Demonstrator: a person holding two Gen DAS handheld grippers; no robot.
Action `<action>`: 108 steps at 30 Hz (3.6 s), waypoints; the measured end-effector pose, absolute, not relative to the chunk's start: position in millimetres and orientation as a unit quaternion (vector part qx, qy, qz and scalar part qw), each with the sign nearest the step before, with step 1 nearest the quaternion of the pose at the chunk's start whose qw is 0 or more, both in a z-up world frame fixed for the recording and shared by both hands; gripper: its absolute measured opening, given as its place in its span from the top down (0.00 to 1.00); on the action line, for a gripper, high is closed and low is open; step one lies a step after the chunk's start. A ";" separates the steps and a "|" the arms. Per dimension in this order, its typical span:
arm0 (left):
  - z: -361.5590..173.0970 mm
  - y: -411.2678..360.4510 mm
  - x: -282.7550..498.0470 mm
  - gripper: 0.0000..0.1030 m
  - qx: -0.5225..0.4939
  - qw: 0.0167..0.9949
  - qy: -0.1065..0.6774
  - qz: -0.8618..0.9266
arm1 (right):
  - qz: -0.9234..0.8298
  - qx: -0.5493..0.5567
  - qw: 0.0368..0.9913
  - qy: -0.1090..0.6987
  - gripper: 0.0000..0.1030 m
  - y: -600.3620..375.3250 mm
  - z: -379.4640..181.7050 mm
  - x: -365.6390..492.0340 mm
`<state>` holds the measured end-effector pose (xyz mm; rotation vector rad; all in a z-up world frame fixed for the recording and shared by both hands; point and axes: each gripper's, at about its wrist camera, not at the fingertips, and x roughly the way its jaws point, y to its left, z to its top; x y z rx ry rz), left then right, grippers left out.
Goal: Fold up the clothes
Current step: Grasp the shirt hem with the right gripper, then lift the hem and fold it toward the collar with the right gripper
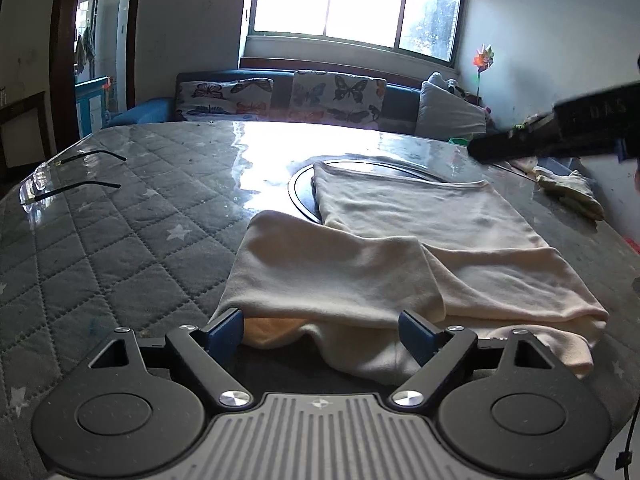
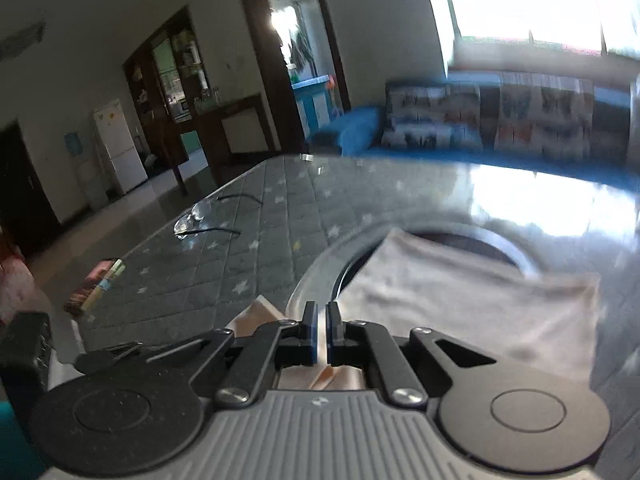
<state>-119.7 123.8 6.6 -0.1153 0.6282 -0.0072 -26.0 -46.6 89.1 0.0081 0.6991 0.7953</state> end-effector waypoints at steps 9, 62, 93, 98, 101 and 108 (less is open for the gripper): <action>4.0 130.3 -125.9 0.13 -0.052 0.947 0.318 0.013 | 0.375 0.030 0.831 0.409 0.88 -30.6 26.8 -19.4; 0.6 120.7 -102.3 0.19 -0.043 0.938 0.336 0.078 | 0.331 0.020 0.888 0.320 0.96 -120.9 116.5 -46.7; 60.0 108.5 -94.3 0.25 -0.013 0.951 0.297 -0.088 | 0.300 -0.054 0.875 0.375 0.88 -106.1 29.0 -32.0; 41.7 80.6 -51.2 0.38 -0.002 0.939 0.324 -0.119 | 0.292 -0.054 0.873 0.386 0.88 -110.7 20.9 -26.5; 31.1 74.9 -35.4 0.43 -0.006 0.933 0.338 -0.121 | 0.293 -0.056 0.876 0.380 0.88 -113.0 23.2 -27.5; 11.3 79.6 -25.2 0.44 0.004 0.926 0.357 -0.124 | 0.299 -0.058 0.874 0.379 0.85 -116.8 17.7 -23.0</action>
